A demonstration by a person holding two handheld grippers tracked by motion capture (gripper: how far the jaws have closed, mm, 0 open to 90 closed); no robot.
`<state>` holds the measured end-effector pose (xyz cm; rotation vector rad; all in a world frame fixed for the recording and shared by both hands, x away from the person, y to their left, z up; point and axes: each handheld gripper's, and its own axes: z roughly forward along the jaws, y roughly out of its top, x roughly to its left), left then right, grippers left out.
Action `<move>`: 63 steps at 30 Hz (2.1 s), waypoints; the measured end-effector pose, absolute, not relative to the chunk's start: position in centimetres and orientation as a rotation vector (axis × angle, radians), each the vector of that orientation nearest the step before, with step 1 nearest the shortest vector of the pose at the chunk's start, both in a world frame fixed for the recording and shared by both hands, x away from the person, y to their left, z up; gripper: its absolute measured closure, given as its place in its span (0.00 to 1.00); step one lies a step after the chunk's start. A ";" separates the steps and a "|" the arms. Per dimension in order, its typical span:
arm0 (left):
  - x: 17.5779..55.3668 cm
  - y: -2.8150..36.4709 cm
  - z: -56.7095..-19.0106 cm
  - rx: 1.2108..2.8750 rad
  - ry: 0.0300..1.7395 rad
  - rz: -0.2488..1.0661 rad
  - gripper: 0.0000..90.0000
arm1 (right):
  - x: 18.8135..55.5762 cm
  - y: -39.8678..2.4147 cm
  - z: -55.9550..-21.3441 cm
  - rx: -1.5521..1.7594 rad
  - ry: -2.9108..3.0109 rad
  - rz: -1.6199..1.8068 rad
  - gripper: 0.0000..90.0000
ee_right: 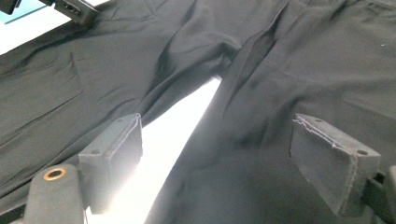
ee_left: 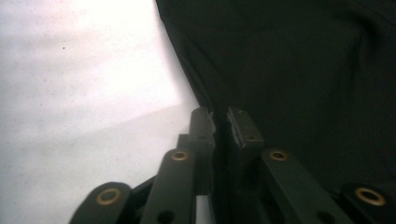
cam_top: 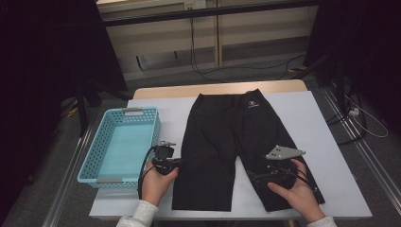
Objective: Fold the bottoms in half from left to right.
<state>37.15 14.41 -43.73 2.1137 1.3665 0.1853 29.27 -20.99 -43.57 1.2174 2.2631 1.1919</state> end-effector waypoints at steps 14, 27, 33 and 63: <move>36.1 11.8 -42.4 2.138 1.226 0.142 0.99 | 29.3 -20.9 -43.7 1.212 2.271 1.188 0.19; 35.0 10.2 -41.8 2.124 1.116 0.121 0.99 | 30.8 -20.5 -43.4 1.234 2.202 1.188 0.17; 34.6 9.5 -41.7 2.121 1.077 0.127 0.99 | 31.9 -19.9 -43.4 1.230 2.188 1.173 0.17; 34.4 9.1 -43.1 2.171 1.033 0.172 0.56 | 32.1 -19.3 -43.5 1.209 2.214 1.164 0.17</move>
